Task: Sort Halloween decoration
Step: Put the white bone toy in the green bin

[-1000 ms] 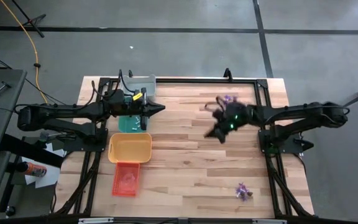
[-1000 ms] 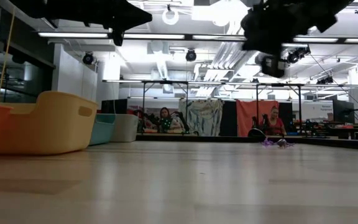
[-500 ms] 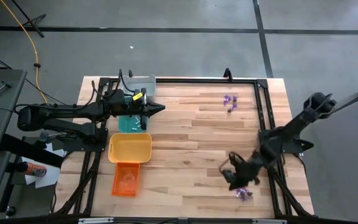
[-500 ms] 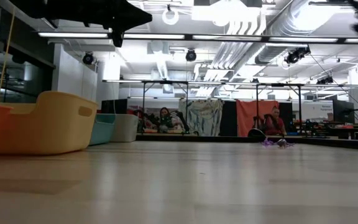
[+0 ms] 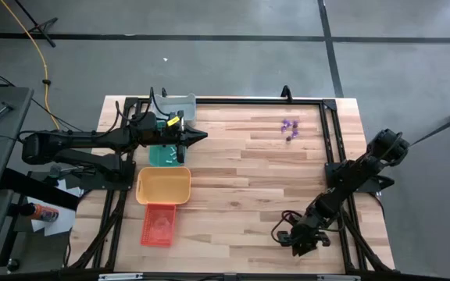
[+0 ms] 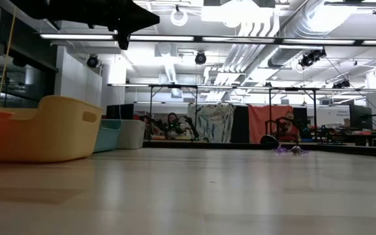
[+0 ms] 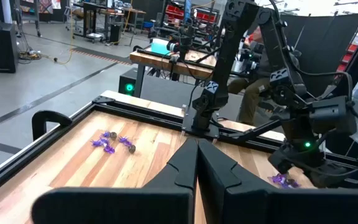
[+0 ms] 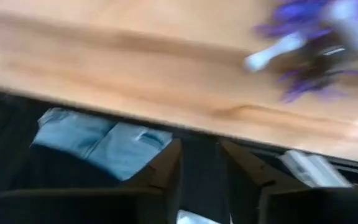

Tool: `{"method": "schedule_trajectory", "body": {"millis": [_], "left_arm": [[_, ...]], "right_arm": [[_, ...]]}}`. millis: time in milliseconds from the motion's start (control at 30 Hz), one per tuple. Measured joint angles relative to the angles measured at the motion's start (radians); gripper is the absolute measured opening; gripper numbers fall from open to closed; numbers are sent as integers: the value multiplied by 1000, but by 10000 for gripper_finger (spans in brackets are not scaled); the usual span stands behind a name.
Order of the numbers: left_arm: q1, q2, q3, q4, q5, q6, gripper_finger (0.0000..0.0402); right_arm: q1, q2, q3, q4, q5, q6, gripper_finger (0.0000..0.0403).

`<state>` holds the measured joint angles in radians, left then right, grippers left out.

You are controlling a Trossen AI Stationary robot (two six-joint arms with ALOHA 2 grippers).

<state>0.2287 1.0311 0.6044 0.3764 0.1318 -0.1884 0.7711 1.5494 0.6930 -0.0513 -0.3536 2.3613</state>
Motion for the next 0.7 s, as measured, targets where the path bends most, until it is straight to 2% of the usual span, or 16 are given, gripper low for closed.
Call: {"method": "schedule_trajectory", "body": {"millis": [100,200,433,700], "left_arm": [[0,0,0,0,0,8,0],[1,0,0,0,0,8,0],[1,0,0,0,0,8,0],[1,0,0,-20,0,7,0]], "right_arm": [[-14,0,0,-64,-53,39,131],[-28,0,0,-85,-52,43,143],[-57,5,0,-92,-43,40,136],[-59,71,0,-95,-58,41,120]]}}
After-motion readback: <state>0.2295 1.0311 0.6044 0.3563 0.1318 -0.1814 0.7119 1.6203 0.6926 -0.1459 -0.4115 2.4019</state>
